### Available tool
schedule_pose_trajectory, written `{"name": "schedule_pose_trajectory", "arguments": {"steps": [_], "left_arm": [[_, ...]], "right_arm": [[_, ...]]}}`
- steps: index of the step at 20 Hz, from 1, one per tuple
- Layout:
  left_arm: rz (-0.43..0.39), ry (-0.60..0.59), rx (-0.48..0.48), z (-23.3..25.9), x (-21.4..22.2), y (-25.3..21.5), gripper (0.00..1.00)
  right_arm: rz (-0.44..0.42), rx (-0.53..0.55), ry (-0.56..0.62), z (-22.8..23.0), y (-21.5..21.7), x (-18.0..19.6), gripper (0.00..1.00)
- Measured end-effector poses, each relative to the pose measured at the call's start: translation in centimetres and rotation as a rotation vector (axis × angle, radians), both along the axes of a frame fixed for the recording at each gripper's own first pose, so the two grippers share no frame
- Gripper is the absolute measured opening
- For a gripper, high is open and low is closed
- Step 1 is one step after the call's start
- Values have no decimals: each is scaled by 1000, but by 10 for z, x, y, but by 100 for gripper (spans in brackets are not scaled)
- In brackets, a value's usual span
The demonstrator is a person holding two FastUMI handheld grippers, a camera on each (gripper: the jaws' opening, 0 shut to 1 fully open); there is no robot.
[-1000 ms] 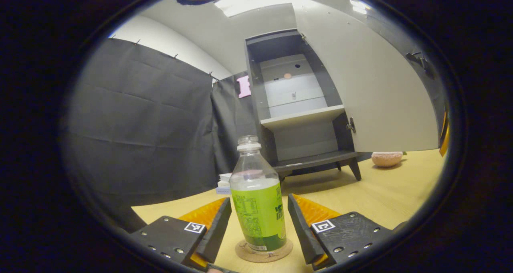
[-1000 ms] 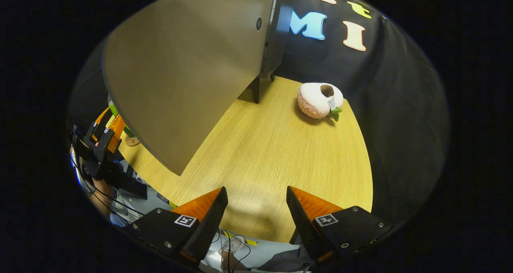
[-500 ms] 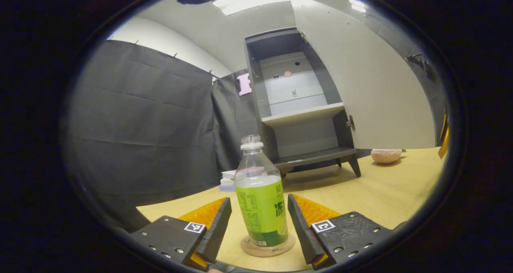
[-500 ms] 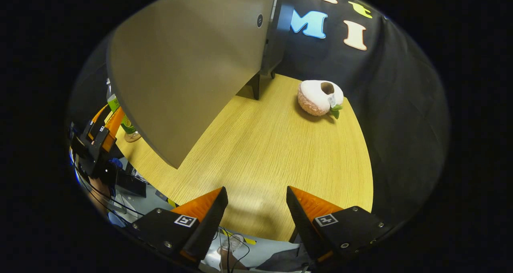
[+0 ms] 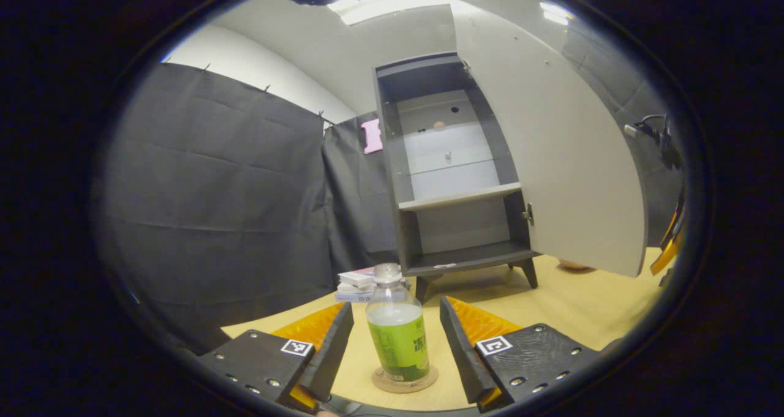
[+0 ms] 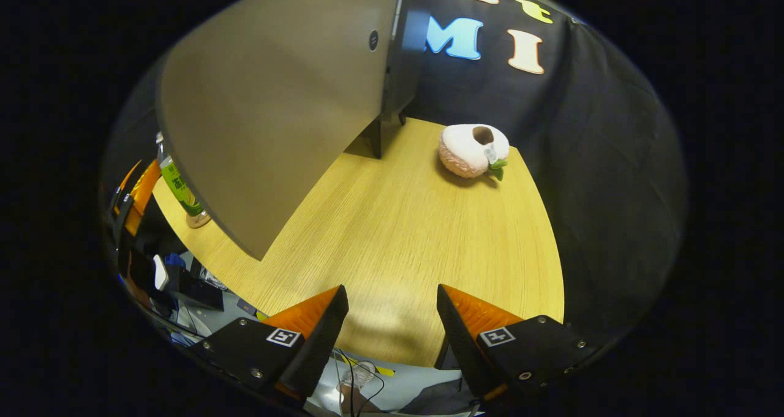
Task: Open the cabinet door with the right hand, grasp the bottle in the cabinet with the left hand and place it on the coaster, then close the cabinet door with the right hand.
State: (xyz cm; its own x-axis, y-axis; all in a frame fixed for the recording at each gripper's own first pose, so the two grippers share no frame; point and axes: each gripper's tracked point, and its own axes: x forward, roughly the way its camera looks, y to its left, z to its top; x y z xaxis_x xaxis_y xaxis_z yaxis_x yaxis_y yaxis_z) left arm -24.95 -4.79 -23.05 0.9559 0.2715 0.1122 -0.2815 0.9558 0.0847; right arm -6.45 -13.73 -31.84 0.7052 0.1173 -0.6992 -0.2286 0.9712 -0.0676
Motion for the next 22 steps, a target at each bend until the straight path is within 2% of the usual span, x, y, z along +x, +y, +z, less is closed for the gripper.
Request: {"name": "schedule_pose_trajectory", "arguments": {"steps": [3, 5, 8, 12, 13, 16, 19, 20, 21, 22], "left_arm": [[-38, -18, -84, 45, -6, -8, 82], [-70, -1, -115, 68, -2, -10, 84], [-64, 8, -106, 113, 5, -2, 96], [-64, -17, -56, 182, 18, -2, 93], [-78, -14, -48, 198, 23, -7, 96], [-114, -18, -39, 238, 34, -17, 96], [-127, -27, -11, 273, 44, -7, 96], [-137, -20, -13, 276, 47, -3, 95], [-139, -1, -22, 277, 52, 4, 93], [-152, 7, -30, 277, 58, 11, 93]], "right_arm": [[-56, 52, -55, 24, -4, 9, 90], [-80, 86, -115, 50, -6, 18, 90], [-113, 150, -230, 102, -14, 32, 93], [-153, 229, -410, 188, -35, 55, 95], [-161, 254, -476, 218, -40, 63, 95], [-151, 346, -626, 292, -36, 75, 94], [-114, 425, -665, 341, -10, 74, 95], [-96, 442, -677, 351, -1, 75, 95], [-89, 454, -696, 362, 6, 73, 92], [-99, 448, -712, 368, 9, 73, 95]]}}
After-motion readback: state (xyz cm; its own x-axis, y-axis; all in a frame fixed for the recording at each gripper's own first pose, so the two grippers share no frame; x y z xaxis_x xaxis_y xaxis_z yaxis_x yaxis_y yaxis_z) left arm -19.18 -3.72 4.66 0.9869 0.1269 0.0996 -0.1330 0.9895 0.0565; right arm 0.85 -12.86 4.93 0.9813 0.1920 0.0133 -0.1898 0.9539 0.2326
